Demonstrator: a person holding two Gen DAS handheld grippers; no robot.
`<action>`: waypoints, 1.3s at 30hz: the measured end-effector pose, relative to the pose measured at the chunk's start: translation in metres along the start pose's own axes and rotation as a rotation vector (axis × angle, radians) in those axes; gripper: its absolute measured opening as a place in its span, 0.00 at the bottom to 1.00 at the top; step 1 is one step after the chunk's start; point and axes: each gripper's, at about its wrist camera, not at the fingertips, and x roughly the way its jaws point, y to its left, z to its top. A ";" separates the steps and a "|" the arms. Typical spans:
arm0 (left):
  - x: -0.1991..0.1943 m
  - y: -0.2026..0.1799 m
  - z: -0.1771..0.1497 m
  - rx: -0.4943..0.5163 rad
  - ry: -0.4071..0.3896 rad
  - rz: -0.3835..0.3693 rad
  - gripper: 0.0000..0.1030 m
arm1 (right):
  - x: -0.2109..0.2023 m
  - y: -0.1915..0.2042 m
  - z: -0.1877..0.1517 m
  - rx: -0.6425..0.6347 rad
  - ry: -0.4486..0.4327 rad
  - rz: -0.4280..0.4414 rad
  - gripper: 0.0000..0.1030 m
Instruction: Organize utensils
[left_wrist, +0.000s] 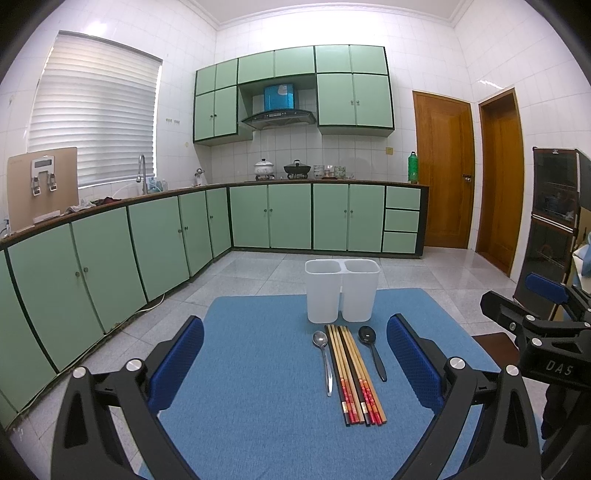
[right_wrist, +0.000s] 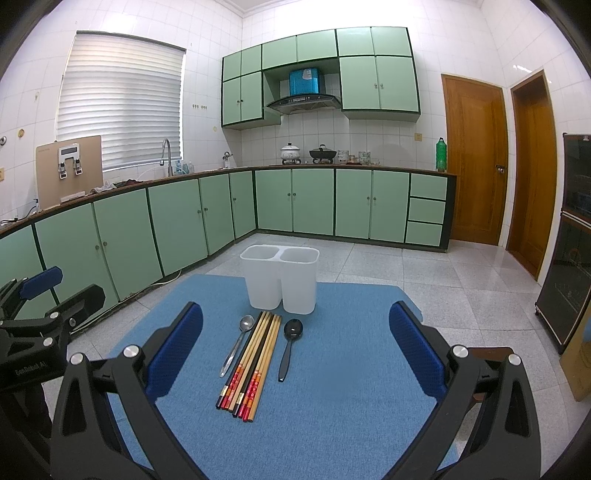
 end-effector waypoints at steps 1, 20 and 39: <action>0.000 0.000 0.000 0.000 0.000 0.000 0.94 | 0.000 0.000 0.000 0.000 0.000 0.000 0.95; 0.030 0.003 -0.003 0.000 0.059 0.017 0.94 | 0.038 -0.005 -0.008 0.006 0.063 -0.020 0.95; 0.210 0.023 -0.041 0.019 0.369 0.071 0.94 | 0.232 -0.011 -0.037 0.023 0.378 -0.044 0.95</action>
